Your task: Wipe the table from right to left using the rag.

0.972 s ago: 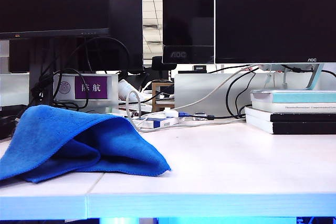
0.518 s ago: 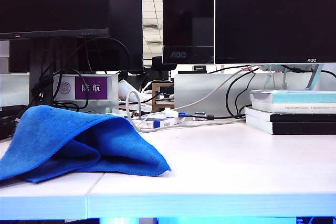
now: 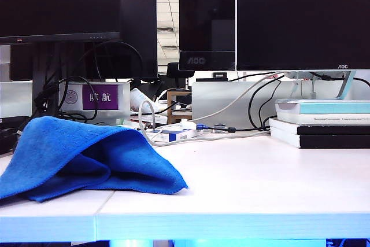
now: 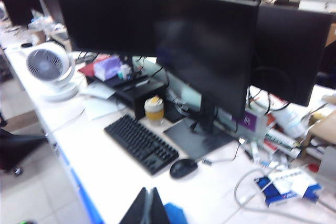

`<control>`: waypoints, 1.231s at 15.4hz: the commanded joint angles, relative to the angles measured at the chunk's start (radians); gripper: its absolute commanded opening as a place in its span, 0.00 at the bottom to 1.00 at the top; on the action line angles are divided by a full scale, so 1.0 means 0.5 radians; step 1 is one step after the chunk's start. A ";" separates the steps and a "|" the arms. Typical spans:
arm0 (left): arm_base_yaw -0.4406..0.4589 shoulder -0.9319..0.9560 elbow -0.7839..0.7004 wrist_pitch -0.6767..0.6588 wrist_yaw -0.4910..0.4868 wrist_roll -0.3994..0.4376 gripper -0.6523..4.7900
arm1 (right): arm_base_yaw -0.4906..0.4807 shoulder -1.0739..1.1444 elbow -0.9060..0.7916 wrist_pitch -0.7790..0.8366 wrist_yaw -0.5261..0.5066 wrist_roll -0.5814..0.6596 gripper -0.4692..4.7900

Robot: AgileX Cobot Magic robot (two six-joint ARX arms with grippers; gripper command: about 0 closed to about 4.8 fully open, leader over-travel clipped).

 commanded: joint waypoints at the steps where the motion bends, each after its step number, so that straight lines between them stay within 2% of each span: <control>1: 0.003 -0.256 -0.537 0.187 -0.387 -0.012 0.11 | -0.001 -0.112 -0.267 0.012 -0.060 0.003 0.09; 4: 0.002 -0.245 -0.961 0.515 -0.402 -0.094 0.11 | -0.001 -0.175 -0.455 0.013 -0.056 0.004 0.09; 7: 0.002 -0.244 -1.232 0.805 -0.401 -0.220 0.11 | -0.001 -0.223 -0.597 0.013 -0.043 0.001 0.09; 10: 0.002 -0.244 -1.537 0.961 -0.274 -0.265 0.11 | -0.001 -0.272 -0.830 0.018 -0.053 -0.061 0.09; 13: 0.002 -0.244 -1.731 1.172 -0.271 -0.256 0.11 | 0.021 -0.370 -1.205 0.187 -0.059 -0.060 0.09; 14: -0.001 -0.245 -1.823 1.277 -0.282 -0.253 0.11 | 0.117 -0.456 -1.481 0.365 -0.043 -0.034 0.09; 15: -0.001 -0.244 -1.856 1.282 -0.290 -0.182 0.11 | 0.194 -0.521 -1.671 0.538 -0.024 0.005 0.09; 17: -0.001 -0.248 -1.901 1.284 -0.282 -0.071 0.11 | 0.349 -0.614 -1.961 0.838 0.139 0.009 0.09; 19: -0.002 -0.248 -1.942 1.297 -0.284 0.021 0.11 | 0.552 -0.665 -2.198 1.054 0.494 0.005 0.09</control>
